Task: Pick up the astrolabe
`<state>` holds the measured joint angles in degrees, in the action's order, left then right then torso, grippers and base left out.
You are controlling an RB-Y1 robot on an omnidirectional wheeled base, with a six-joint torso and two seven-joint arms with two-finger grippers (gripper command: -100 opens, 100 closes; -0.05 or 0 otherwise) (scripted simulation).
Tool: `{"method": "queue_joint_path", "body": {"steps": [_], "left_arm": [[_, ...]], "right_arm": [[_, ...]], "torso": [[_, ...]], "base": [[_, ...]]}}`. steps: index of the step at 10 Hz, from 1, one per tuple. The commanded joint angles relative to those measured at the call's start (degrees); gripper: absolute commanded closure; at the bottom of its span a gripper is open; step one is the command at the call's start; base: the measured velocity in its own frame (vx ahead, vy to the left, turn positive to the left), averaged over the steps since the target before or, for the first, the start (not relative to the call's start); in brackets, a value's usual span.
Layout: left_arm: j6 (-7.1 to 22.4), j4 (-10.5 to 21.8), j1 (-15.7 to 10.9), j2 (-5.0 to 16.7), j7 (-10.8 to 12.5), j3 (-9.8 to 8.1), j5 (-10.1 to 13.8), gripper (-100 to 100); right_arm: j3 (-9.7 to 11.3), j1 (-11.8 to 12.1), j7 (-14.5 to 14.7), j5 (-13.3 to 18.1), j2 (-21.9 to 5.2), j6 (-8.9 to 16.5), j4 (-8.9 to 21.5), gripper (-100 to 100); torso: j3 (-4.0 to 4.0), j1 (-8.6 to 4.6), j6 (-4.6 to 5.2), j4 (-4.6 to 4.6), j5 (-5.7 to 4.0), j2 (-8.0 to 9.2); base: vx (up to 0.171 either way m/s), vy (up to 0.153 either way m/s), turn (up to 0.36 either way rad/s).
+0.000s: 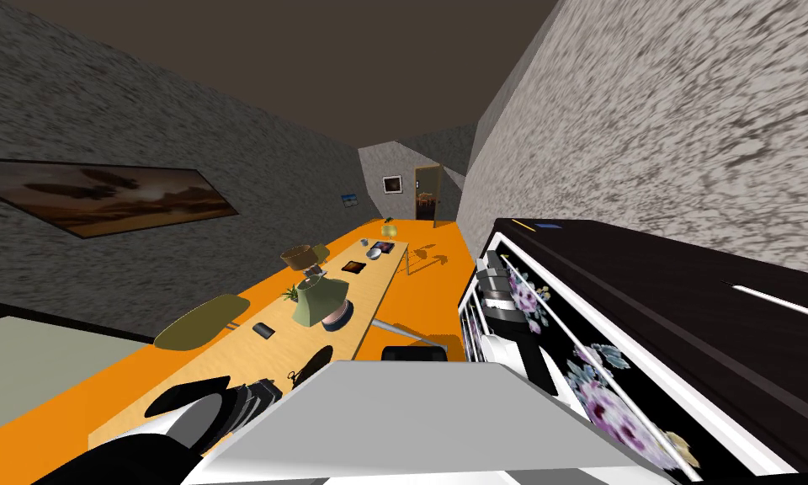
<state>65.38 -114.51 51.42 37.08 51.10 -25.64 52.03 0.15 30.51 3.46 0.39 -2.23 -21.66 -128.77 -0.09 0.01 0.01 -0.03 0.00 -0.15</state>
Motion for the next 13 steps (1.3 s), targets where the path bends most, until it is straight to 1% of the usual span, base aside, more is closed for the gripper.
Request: {"method": "queue_joint_path", "body": {"steps": [1,2,3,8,9,13], "left_arm": [[0.2,0.1,0.0,0.0,0.1,0.08,0.0,-100],[0.2,0.1,0.0,0.0,0.1,0.08,0.0,-100],[1.5,0.1,0.5,0.3,0.5,0.03,0.5,-100],[1.5,0.1,0.5,0.3,0.5,0.03,0.5,-100],[2.6,0.1,0.9,0.5,0.9,0.02,0.9,-100],[2.6,0.1,0.9,0.5,0.9,0.02,0.9,-100]], "right_arm": [[0.0,0.0,0.0,0.0,0.0,0.0,0.0,0],[0.0,0.0,0.0,0.0,0.0,0.0,0.0,0],[0.0,0.0,0.0,0.0,0.0,0.0,0.0,0],[0.0,0.0,0.0,0.0,0.0,0.0,0.0,0],[0.0,0.0,0.0,0.0,0.0,0.0,0.0,0],[0.0,0.0,0.0,0.0,0.0,0.0,0.0,0]], "torso": [[0.00,0.00,0.00,0.00,0.00,0.00],[0.03,-0.07,-0.01,0.01,-0.02,0.06],[0.05,-0.11,-0.01,0.02,-0.03,0.08],[0.07,-0.15,-0.02,0.03,-0.03,0.12],[0.08,-0.14,-0.01,0.03,-0.04,0.12],[0.06,-0.10,-0.01,0.03,-0.02,0.11]], "base": [[0.020,-0.002,-0.010],[0.017,-0.009,0.008],[0.031,0.001,-0.026],[0.018,-0.006,0.001],[0.027,-0.001,-0.026],[0.021,-0.002,-0.014]]}}
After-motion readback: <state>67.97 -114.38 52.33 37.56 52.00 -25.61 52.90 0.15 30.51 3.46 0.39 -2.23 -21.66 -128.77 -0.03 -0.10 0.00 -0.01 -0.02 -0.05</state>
